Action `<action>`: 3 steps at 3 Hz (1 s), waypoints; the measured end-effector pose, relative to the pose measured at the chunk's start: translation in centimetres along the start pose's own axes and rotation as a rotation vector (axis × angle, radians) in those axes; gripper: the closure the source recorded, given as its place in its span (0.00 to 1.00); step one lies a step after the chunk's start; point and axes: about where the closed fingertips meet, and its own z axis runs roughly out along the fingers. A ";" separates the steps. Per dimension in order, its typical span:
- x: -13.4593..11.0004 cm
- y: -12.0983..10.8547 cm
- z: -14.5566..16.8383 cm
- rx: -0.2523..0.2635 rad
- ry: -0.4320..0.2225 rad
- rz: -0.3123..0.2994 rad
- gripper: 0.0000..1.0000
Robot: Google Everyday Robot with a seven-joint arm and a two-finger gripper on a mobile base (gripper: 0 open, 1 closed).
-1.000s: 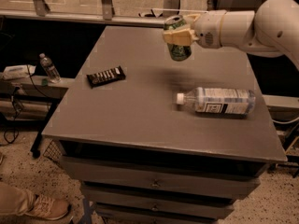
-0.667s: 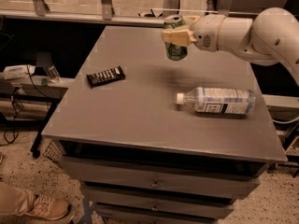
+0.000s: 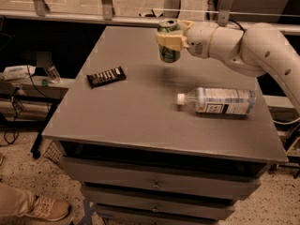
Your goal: Place green can upright
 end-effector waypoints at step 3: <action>2.0 -0.1 1.6 -0.069 -0.048 -0.031 1.00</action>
Offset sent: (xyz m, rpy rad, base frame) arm 0.0124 0.0048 -0.0220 0.0132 -0.0538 0.0680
